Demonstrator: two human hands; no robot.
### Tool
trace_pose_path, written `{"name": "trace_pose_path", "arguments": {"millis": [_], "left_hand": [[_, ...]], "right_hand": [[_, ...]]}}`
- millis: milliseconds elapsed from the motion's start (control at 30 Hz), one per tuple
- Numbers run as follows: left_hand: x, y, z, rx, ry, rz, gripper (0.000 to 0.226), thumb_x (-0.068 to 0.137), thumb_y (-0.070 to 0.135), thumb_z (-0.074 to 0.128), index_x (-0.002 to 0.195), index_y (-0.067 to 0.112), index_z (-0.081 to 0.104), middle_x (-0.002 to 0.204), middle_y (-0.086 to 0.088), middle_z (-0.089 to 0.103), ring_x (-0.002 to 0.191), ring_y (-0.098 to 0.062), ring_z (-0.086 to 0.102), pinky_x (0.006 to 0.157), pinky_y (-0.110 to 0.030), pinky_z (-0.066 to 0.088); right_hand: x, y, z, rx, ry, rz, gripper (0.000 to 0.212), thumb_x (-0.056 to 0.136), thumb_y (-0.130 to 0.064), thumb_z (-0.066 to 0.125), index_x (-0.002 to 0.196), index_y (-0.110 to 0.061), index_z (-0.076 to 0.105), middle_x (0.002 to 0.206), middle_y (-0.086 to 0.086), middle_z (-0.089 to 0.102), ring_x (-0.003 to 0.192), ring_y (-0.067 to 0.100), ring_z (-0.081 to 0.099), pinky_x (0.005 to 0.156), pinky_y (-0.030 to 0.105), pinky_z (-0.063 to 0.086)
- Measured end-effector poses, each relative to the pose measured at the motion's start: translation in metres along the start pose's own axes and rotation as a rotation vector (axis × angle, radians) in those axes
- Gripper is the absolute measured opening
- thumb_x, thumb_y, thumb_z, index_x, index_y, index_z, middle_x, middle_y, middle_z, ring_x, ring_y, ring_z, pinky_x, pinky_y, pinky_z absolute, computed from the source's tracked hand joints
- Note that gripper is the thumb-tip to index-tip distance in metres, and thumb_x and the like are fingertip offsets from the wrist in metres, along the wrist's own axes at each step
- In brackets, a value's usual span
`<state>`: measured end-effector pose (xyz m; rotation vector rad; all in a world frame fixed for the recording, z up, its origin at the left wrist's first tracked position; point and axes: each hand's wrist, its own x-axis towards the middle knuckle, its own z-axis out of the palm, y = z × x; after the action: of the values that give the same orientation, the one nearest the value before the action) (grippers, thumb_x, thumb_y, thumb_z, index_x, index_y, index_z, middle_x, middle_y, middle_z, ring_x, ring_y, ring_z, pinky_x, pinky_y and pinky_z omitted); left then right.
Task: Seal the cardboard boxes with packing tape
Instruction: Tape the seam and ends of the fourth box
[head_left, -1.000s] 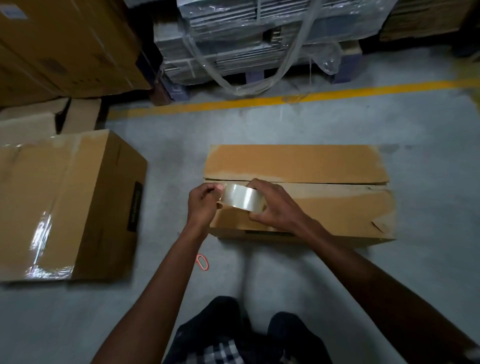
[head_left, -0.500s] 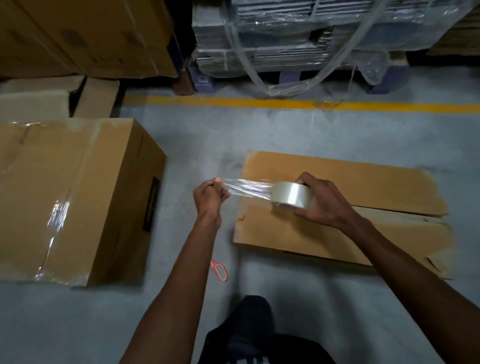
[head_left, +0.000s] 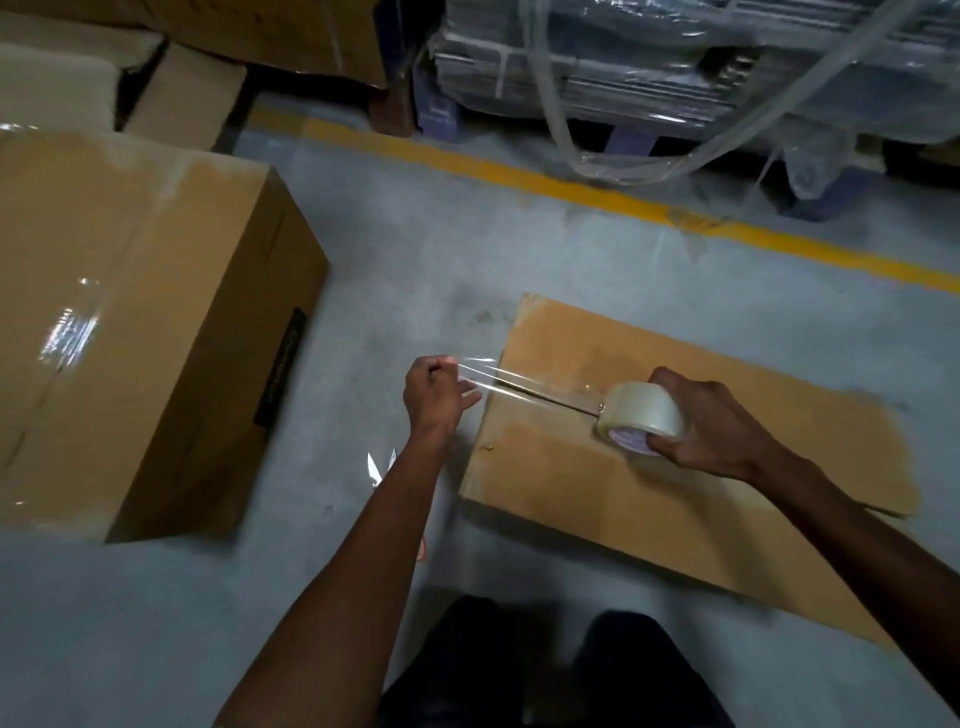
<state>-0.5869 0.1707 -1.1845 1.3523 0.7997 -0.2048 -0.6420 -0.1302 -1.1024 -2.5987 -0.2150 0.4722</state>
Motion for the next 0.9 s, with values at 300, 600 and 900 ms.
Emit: {"name": "trace_pose_path", "arguments": {"millis": [300, 600, 900], "left_hand": [[0.003, -0.019, 0.016, -0.058, 0.061, 0.008, 0.011, 0.104, 0.003, 0.045, 0.102, 0.007, 0.055, 0.109, -0.017, 0.056, 0.073, -0.03, 0.076, 0.062, -0.037, 0.064], [0.008, -0.017, 0.018, -0.035, 0.111, -0.025, 0.015, 0.104, 0.005, 0.048, 0.099, 0.009, 0.061, 0.117, -0.02, 0.059, 0.075, -0.031, 0.074, 0.06, -0.035, 0.063], [0.016, -0.037, 0.027, 0.267, 0.116, -0.132, 0.018, 0.09, 0.015, 0.06, 0.076, 0.01, 0.07, 0.085, -0.014, 0.067, 0.075, -0.03, 0.068, 0.067, -0.042, 0.061]], "right_hand": [[0.026, 0.025, -0.003, -0.008, -0.148, -0.033, 0.06, 0.059, -0.073, 0.058, 0.105, -0.034, 0.05, 0.08, -0.008, 0.066, 0.073, 0.009, 0.065, 0.059, 0.028, 0.05], [0.017, 0.019, -0.005, 0.013, -0.109, -0.051, 0.047, 0.074, -0.067, 0.076, 0.101, -0.04, 0.049, 0.077, -0.015, 0.062, 0.07, -0.001, 0.059, 0.053, 0.015, 0.04], [0.024, 0.021, -0.005, -0.053, -0.124, -0.082, 0.058, 0.069, -0.07, 0.064, 0.111, -0.031, 0.052, 0.084, -0.003, 0.067, 0.076, 0.02, 0.062, 0.061, 0.032, 0.051]]}}
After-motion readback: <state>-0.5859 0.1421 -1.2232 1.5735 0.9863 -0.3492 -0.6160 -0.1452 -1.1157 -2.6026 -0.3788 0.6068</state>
